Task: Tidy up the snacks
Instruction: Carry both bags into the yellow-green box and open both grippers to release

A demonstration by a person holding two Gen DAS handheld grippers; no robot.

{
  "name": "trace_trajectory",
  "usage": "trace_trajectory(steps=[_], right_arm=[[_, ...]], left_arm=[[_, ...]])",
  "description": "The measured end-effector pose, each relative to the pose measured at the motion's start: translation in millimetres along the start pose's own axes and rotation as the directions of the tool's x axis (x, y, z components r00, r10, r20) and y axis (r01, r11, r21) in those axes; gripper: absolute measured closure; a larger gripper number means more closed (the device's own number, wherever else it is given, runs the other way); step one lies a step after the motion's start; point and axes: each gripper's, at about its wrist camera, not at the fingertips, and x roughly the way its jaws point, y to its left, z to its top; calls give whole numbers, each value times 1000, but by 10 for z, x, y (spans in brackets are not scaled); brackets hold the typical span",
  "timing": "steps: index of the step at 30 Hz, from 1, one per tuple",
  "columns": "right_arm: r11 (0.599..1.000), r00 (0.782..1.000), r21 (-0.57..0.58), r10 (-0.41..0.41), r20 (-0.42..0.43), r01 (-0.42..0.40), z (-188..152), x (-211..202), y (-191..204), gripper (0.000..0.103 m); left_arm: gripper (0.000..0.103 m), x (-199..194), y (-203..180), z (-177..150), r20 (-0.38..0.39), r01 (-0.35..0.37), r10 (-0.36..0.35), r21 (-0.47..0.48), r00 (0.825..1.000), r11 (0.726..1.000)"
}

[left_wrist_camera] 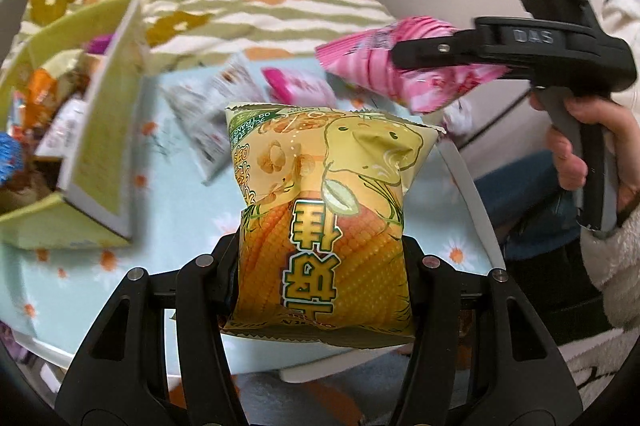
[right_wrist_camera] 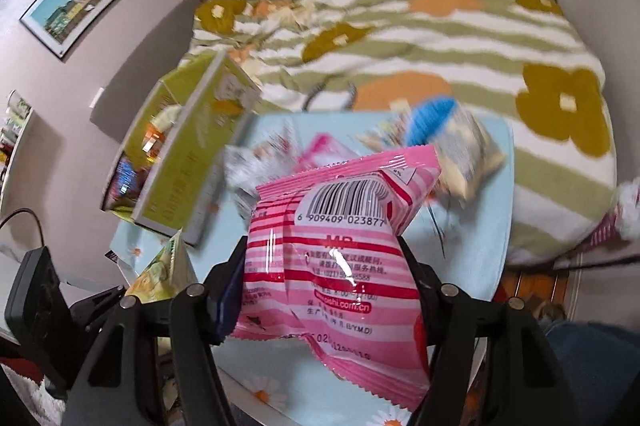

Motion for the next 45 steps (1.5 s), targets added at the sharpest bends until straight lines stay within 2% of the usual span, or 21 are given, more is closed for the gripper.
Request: trace_trajectory(steps=[7, 15, 21, 27, 28, 30, 31, 33, 39, 45], right_arm=[[999, 998, -52, 8, 55, -5, 344, -74, 554, 41], [997, 997, -68, 32, 71, -27, 799, 288, 1184, 41], [997, 996, -66, 48, 73, -44, 1117, 682, 1634, 41], [999, 996, -40, 34, 82, -31, 1401, 1084, 1979, 41], [999, 996, -37, 28, 80, -25, 1435, 1140, 2019, 41], [999, 997, -30, 17, 76, -15, 1505, 1271, 2092, 41], [1000, 997, -27, 12, 73, -10, 1535, 1333, 2127, 41], [1000, 998, -25, -5, 70, 7, 1579, 1435, 2174, 41], [997, 997, -43, -66, 48, 68, 1605, 1664, 2299, 41], [994, 996, -92, -62, 56, 67, 1703, 1759, 2432, 39]], left_arm=[[48, -352, 501, 337, 66, -50, 50, -1, 997, 999], [48, -582, 1564, 762, 94, -117, 123, -68, 988, 991], [48, -620, 2395, 1184, 89, -165, 174, -101, 981, 981], [47, -357, 3053, 1558, 43, -194, 198, -82, 979, 977], [44, -274, 3157, 1618, 20, -194, 197, -81, 980, 978], [19, -157, 3298, 1679, -4, -201, 202, -84, 979, 976], [1, -101, 3369, 1702, 4, -209, 210, -90, 978, 974], [0, -93, 3436, 1702, 22, -188, 192, -102, 981, 977], [0, -54, 3503, 1519, 0, -190, 191, -133, 982, 973], [0, -171, 3459, 1279, -2, -211, 215, -214, 977, 954]])
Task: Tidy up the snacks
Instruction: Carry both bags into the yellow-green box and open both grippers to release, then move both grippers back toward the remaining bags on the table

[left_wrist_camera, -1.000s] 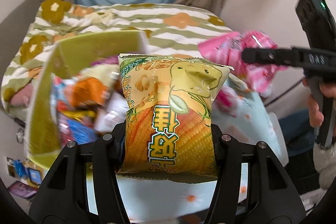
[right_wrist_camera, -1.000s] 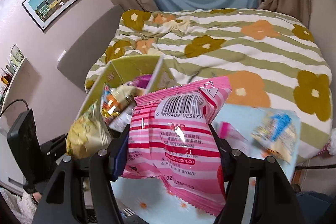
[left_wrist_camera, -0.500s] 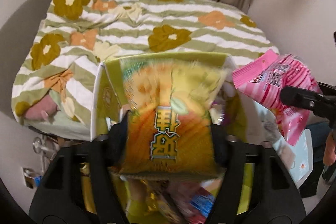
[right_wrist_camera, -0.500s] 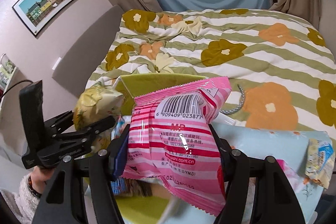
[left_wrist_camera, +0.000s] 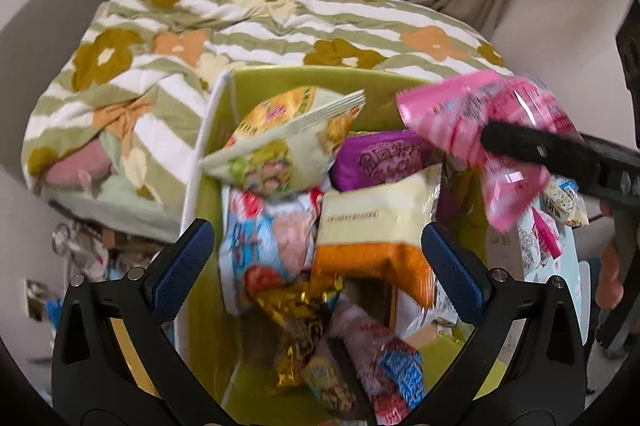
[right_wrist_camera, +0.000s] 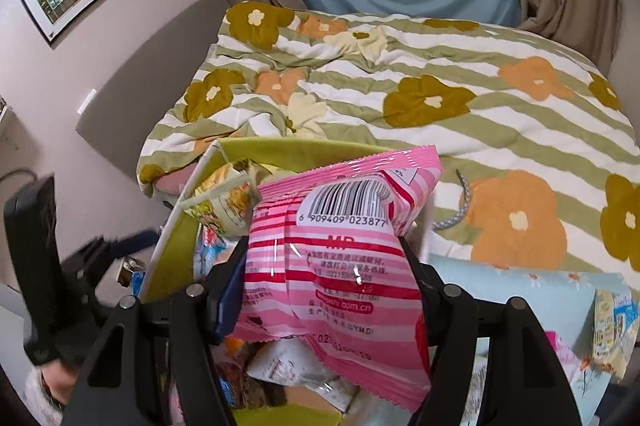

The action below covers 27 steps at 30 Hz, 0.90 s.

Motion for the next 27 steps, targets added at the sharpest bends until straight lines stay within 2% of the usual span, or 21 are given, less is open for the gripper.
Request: trace_trajectory(steps=[4, 7, 9, 10, 11, 13, 20, 27], right_arm=[[1000, 1000, -19, 7, -6, -7, 135, 117, 77, 39], [999, 999, -24, -42, -16, 42, 213, 250, 110, 38], [998, 998, -20, -64, -19, 64, 222, 322, 113, 34], [998, 998, -20, -65, -20, 65, 218, 348, 115, 25], [997, 998, -21, -68, -16, 68, 211, 356, 121, 9], [997, 998, -30, -68, -9, 67, 182, 343, 130, 0], [996, 998, -63, -65, 10, 66, 71, 144, 146, 0], [997, 998, -63, -43, 44, 45, -19, -258, 186, 0]], left_arm=[[0, -73, 26, -88, -1, -25, 25, -28, 1000, 999], [0, -100, 56, -120, 0, -45, 45, -34, 999, 998], [0, -128, 89, -140, 4, -42, 42, -49, 999, 998], [0, -142, 97, -153, 6, -42, 42, -54, 999, 998], [0, -154, 110, -168, 7, -43, 44, -61, 999, 997], [0, -170, 124, -199, 3, -46, 46, -71, 999, 996], [0, -295, 113, -251, 9, -43, 44, -86, 999, 995], [0, -579, 2, -198, 47, -45, 47, -42, 998, 998]])
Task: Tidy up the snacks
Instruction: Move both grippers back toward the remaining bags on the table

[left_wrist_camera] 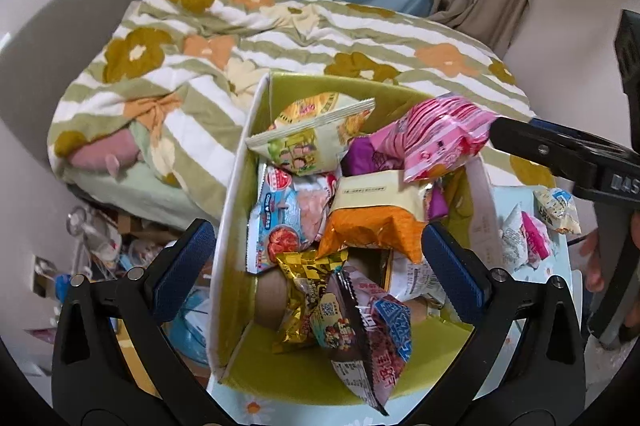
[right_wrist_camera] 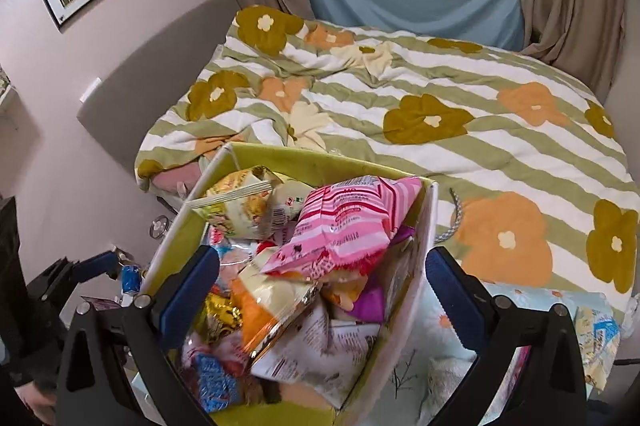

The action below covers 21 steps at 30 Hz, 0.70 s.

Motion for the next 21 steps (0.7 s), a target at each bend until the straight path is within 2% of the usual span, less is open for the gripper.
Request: trace_trajectory(steps=[6, 11, 17, 21], right_arm=[[999, 998, 16, -29, 62, 28, -101, -467, -26, 0], [995, 989, 50, -87, 117, 82, -240, -885, -186, 0], [981, 974, 111, -172, 149, 156, -496, -1354, -594, 0], [966, 961, 167, -224, 161, 197, -698, -1587, -987, 0]], left_arm=[[0, -109, -156, 52, 8, 20, -20, 54, 1000, 998], [0, -182, -450, 108, 14, 83, -85, 101, 996, 991], [0, -259, -996, 121, 21, 153, -159, 160, 987, 975], [0, -243, -1432, 63, 10, 170, -176, 209, 984, 963]])
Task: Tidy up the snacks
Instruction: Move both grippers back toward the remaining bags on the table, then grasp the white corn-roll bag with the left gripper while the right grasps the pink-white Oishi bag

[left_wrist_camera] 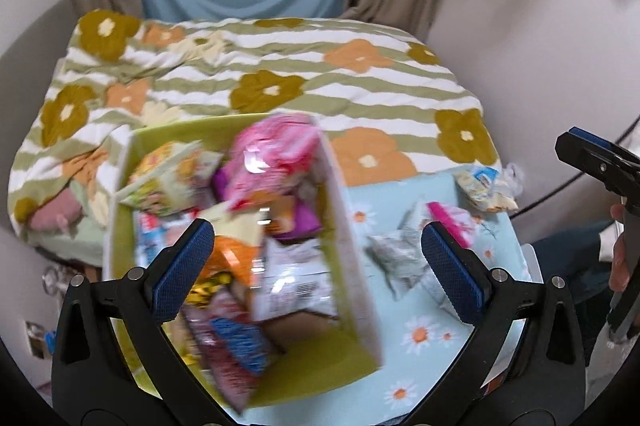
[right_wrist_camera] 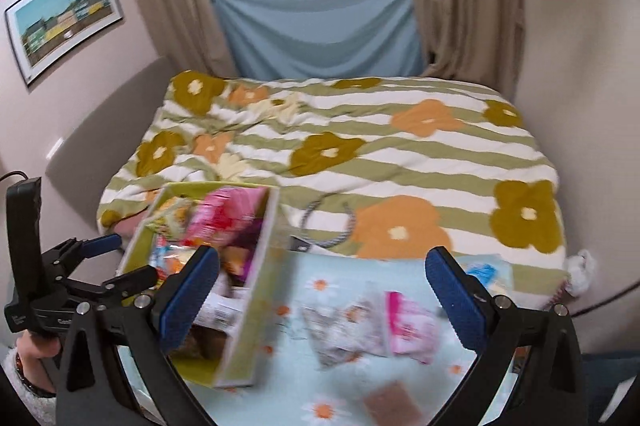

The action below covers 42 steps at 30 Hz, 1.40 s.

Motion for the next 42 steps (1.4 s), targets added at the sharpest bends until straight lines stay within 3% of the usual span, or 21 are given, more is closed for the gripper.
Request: trace_trajectory(steps=[9, 16, 22, 27, 29, 32, 35, 40, 42], right_arm=[[999, 999, 31, -7, -46, 9, -266, -43, -913, 0], [998, 992, 28, 51, -114, -49, -518, 174, -1386, 0], [994, 979, 33, 104, -176, -100, -773, 488, -1600, 0], [990, 967, 21, 139, -213, -138, -932, 675, -1617, 0], [988, 962, 21, 157, -225, -156, -994, 715, -1605, 0], [984, 955, 21, 176, -237, -176, -1072, 755, -1592, 0], [982, 950, 22, 187, -250, -187, -1141, 809, -1572, 0], [979, 945, 21, 202, -258, -204, -1298, 955, -1525, 0], [978, 941, 7, 202, -271, -208, -1382, 1050, -1497, 0]], left_arm=[[0, 444, -876, -99, -61, 9, -10, -16, 998, 1000], [0, 944, -1210, -271, -119, -37, 31, -45, 992, 998], [0, 1373, -1327, -361, -151, -59, 56, -16, 987, 998], [0, 1558, -1507, -417, -185, -46, 74, 150, 980, 988], [0, 1628, -1617, -471, -204, -51, 107, 264, 973, 963], [0, 1745, -1687, -525, -241, -41, 133, 354, 962, 934], [0, 1897, -1689, -562, -263, -42, 159, 402, 952, 915], [0, 2135, -1654, -635, -318, -21, 164, 410, 934, 912], [9, 2207, -1657, -678, -325, -18, 171, 424, 930, 905]])
